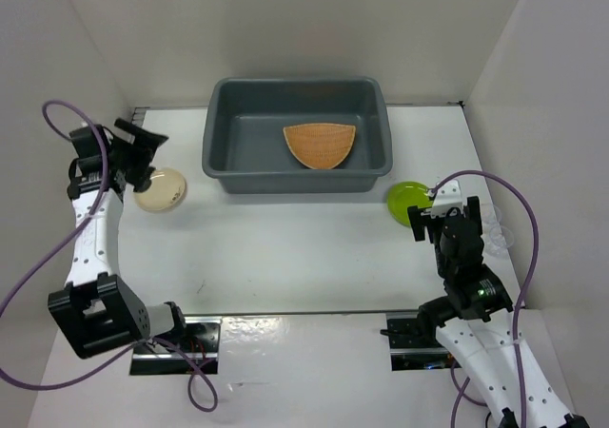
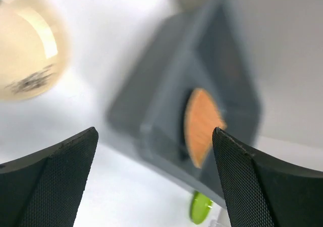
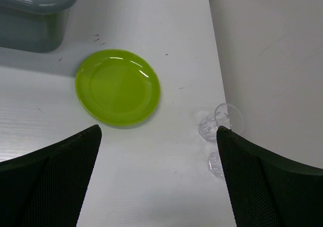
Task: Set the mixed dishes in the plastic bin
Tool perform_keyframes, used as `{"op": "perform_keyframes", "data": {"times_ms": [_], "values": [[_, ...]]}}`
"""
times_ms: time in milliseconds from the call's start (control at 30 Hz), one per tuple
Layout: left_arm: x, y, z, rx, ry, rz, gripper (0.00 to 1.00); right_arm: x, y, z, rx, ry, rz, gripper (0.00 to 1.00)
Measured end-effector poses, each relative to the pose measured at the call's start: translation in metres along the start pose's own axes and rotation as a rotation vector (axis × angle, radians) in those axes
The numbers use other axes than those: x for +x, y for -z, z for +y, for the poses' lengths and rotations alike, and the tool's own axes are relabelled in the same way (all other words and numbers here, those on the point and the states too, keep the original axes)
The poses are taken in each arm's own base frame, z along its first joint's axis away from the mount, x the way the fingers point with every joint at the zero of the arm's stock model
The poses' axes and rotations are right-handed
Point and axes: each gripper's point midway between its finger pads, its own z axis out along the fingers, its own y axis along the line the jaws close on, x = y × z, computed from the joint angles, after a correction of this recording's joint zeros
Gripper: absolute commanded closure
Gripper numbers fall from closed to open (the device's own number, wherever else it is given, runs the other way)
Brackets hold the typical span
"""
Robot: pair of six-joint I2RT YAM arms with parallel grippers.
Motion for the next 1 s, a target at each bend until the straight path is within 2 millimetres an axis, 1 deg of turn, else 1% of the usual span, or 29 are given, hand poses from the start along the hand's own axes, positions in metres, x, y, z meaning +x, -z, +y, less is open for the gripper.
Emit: {"op": "perform_keyframes", "data": {"times_ms": [33, 67, 133, 167, 233, 467, 533, 600, 667, 733, 900, 1000], "values": [[0.003, -0.003, 0.02, -0.044, 0.024, 0.004, 0.0, 0.0, 0.0, 0.001, -0.003, 0.002, 0.001, 0.01], [0.009, -0.009, 0.04, -0.092, 0.047, 0.021, 0.0, 0.0, -0.001, 0.001, -0.004, 0.003, 0.002, 0.01], [0.026, -0.019, 0.078, -0.192, 0.107, 0.063, 0.0, 0.001, -0.001, 0.003, -0.011, 0.007, 0.005, 0.01], [0.033, -0.02, 0.093, -0.23, 0.128, 0.076, 0.0, 0.001, -0.001, 0.004, -0.013, 0.009, 0.006, 0.01], [0.039, -0.02, 0.111, -0.275, 0.183, 0.078, 0.0, 0.001, -0.002, 0.004, -0.015, 0.011, 0.01, 0.01], [0.036, -0.019, 0.172, -0.374, 0.421, -0.044, 0.0, 0.002, -0.002, 0.005, -0.017, 0.013, 0.011, 0.01], [0.035, -0.019, 0.181, -0.393, 0.451, -0.066, 0.0, 0.002, -0.002, 0.005, -0.017, 0.012, 0.011, 0.01], [0.03, -0.021, 0.183, -0.395, 0.458, -0.089, 0.0, 0.002, -0.002, 0.005, -0.017, 0.012, 0.011, 0.01], [0.025, -0.026, 0.186, -0.389, 0.469, -0.113, 0.0, 0.002, -0.002, 0.005, -0.017, 0.012, 0.011, 0.01], [0.026, -0.032, 0.194, -0.387, 0.489, -0.125, 0.0, 0.002, -0.002, 0.005, -0.017, 0.012, 0.011, 0.01], [0.052, -0.046, 0.228, -0.452, 0.571, -0.088, 0.0, 0.002, -0.002, 0.005, -0.017, 0.012, 0.011, 0.01], [0.06, -0.054, 0.24, -0.48, 0.59, -0.061, 0.0, 0.002, -0.002, 0.005, -0.018, 0.013, 0.011, 0.01]]}}
